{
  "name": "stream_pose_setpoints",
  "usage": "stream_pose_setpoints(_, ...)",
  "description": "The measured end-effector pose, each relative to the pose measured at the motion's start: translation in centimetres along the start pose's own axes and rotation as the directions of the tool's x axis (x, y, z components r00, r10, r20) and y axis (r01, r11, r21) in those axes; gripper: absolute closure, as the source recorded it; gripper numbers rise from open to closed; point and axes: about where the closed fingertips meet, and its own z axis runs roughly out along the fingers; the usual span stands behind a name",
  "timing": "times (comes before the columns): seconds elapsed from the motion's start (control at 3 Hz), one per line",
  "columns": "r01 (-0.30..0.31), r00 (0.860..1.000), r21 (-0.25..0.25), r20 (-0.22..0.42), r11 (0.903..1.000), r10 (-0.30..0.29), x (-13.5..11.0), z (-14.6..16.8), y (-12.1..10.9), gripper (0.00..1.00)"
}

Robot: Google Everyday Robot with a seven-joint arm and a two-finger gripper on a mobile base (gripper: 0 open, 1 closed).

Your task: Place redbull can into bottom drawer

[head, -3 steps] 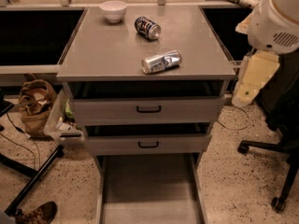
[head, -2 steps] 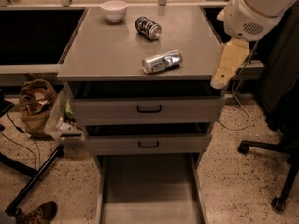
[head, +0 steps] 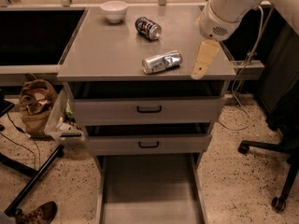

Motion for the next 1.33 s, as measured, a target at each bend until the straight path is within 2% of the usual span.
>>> stream_pose_setpoints(0.33, -0.001, 1.000, 0.004, 0.005, 1.0000, 0.001, 0.1, 0.7, -0.6, 0.00)
stream_pose_setpoints(0.67, 0.007, 1.000, -0.014, 0.009, 0.9999, -0.007, 0.0, 3.1, -2.5, 0.00)
stream_pose_setpoints(1.0, 0.025, 1.000, -0.040, 0.004, 0.9989, -0.025, -0.4, 5.8, -4.8, 0.00)
stream_pose_setpoints(1.33, 0.038, 0.999, -0.076, -0.001, 0.9964, -0.038, -0.5, 8.2, -5.9, 0.00)
